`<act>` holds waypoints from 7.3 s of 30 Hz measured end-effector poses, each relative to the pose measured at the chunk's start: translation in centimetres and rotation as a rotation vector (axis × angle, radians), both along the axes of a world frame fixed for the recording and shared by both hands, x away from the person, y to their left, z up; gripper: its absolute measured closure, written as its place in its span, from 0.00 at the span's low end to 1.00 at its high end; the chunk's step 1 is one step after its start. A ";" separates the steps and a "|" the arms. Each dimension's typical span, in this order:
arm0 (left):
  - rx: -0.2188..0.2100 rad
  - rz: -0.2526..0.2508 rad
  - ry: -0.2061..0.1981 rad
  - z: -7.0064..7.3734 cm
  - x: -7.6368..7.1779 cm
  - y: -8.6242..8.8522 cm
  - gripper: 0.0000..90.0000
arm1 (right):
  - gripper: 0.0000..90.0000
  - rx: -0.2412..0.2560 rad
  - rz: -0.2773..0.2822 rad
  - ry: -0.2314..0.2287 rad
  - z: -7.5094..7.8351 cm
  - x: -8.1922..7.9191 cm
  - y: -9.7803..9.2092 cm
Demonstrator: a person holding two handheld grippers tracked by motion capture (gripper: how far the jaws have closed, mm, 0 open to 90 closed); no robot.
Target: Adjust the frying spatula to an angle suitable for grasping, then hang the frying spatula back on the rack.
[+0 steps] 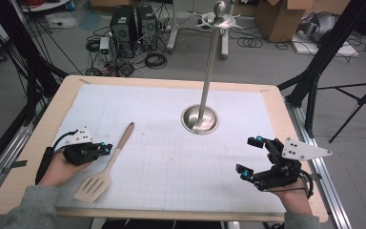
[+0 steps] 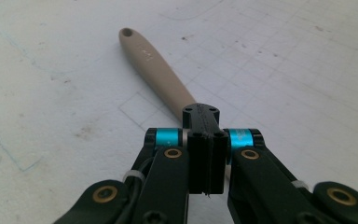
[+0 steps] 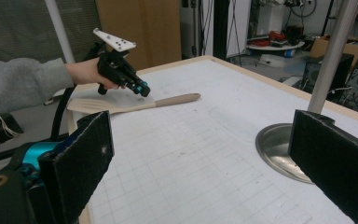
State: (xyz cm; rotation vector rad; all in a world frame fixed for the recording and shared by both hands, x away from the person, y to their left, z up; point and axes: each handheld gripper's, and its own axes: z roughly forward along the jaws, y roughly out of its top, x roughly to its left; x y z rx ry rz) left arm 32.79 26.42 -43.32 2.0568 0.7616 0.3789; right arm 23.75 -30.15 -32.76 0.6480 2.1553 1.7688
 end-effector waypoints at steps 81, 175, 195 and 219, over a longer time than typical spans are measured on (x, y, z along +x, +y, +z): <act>0.067 -0.051 -0.044 4.3 0.5 -8.7 1.00 | 0.06 -0.022 -0.017 0.029 -0.8 -0.4 -0.4; 0.221 -0.178 0.117 2.9 -2.6 -4.1 0.24 | 0.06 -0.025 0.025 0.039 -1.1 0.5 0.5; 0.299 -0.166 0.132 2.6 -2.0 -4.3 0.37 | 0.06 -0.033 0.023 0.036 -1.1 0.2 0.5; 0.375 -0.173 0.177 1.9 -1.7 -4.2 0.57 | 0.06 -0.042 0.017 0.044 -1.2 -0.2 0.1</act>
